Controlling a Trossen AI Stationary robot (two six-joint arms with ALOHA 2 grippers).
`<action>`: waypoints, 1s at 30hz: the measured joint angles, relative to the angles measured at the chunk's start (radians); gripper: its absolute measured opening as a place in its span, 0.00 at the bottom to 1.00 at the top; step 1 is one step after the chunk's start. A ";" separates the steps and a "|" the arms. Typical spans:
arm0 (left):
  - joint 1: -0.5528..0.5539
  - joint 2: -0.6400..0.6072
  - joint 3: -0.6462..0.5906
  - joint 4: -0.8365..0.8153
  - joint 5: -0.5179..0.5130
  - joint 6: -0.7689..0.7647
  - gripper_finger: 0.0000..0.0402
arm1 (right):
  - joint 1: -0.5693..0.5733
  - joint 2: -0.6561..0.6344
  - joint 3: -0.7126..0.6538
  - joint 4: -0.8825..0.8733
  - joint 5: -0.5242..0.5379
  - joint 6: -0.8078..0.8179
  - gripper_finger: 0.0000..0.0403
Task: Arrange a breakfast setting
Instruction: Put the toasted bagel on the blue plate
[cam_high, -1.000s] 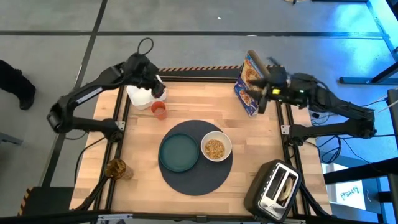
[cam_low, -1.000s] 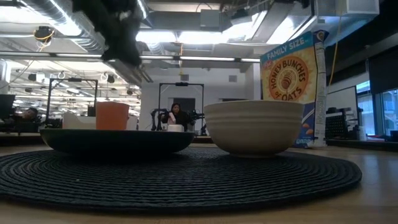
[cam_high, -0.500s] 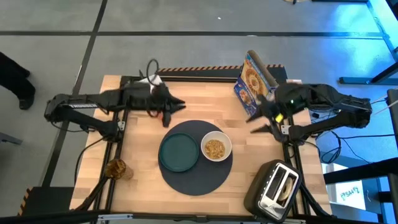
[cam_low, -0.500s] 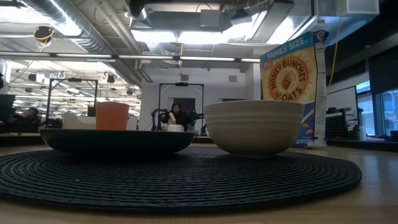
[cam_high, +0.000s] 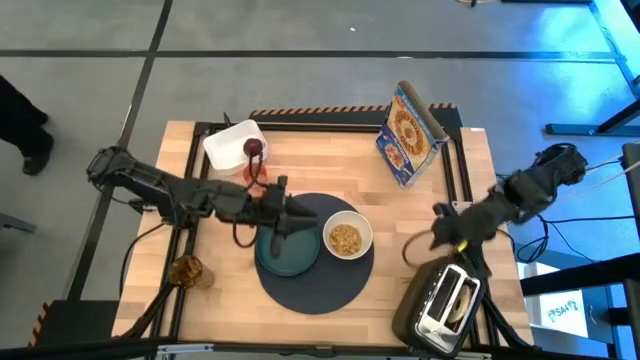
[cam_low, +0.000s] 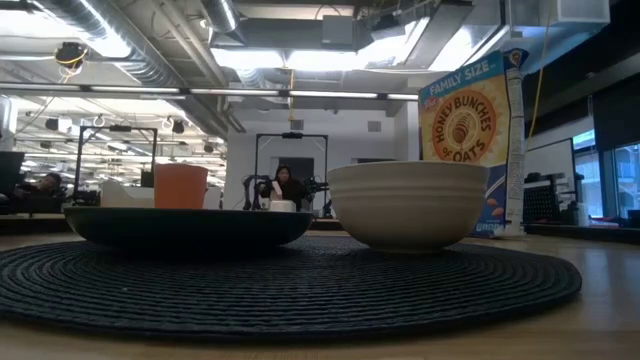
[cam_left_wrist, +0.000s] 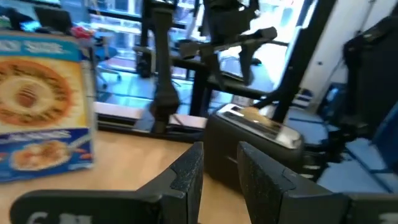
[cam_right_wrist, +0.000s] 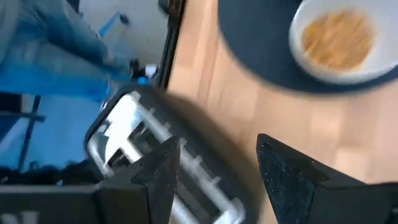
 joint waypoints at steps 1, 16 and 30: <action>-0.020 0.009 0.000 0.004 -0.009 -0.005 0.23 | 0.041 0.013 0.000 -0.006 -0.004 0.039 0.50; -0.214 0.204 0.000 -0.006 -0.081 0.025 0.23 | 0.365 0.245 -0.001 -0.058 -0.067 0.099 0.37; -0.228 0.214 0.000 -0.039 -0.129 0.025 0.34 | 0.376 0.297 -0.010 -0.131 -0.099 0.071 0.37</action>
